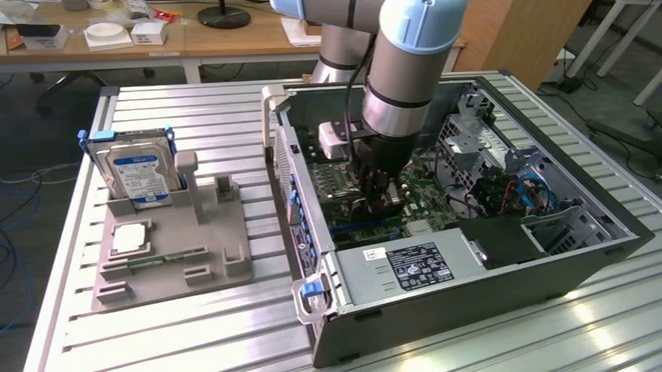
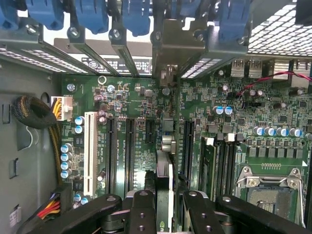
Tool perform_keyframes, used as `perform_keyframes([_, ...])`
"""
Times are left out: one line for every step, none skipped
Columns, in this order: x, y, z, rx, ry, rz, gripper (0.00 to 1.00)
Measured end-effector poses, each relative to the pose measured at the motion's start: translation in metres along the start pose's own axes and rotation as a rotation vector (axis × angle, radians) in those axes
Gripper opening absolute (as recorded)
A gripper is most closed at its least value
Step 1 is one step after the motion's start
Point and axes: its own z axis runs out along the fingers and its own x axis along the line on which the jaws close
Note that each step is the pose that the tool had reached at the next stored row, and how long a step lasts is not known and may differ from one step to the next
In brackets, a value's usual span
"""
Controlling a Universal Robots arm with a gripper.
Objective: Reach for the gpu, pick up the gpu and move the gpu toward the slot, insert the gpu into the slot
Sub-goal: 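Insert the gpu into the slot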
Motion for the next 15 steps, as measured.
perform_keyframes([0.0,-0.0008,0.0001,0.0,0.0,0.0,0.27])
perform_keyframes([0.0,-0.0015,0.0002,0.0004,0.0001,0.0,0.27])
perform_keyframes([0.0,-0.0015,0.0002,0.0001,0.0003,0.0,0.27])
perform_keyframes([0.0001,-0.0015,0.0002,0.0,0.0004,0.0,0.27])
perform_keyframes([0.0001,-0.0014,0.0003,0.0,0.0004,0.0,0.27])
perform_keyframes([0.0,-0.0011,0.0003,0.0,0.0003,0.0,0.27])
perform_keyframes([0.0,-0.0003,0.0004,0.0001,0.0001,0.0,0.27])
perform_keyframes([0.0,0.0012,0.0005,0.0003,-0.0001,0.0,0.27])
perform_keyframes([0.0,0.0026,0.0005,0.0005,0.0001,0.0,0.27])
perform_keyframes([-0.0001,0.0034,0.0006,0.0004,0.0,0.0,0.27])
perform_keyframes([-0.0002,0.0036,0.0006,0.0002,0.0002,0.0,0.27])
perform_keyframes([-0.0002,0.0037,0.0006,0.0,0.0002,0.0,0.27])
perform_keyframes([-0.0002,0.0038,0.0007,0.0001,0.0002,0.0,0.27])
perform_keyframes([-0.0002,0.0039,0.0008,0.0,0.0003,0.0,0.27])
perform_keyframes([-0.0002,0.0037,0.0009,-0.0001,0.0003,0.0,0.27])
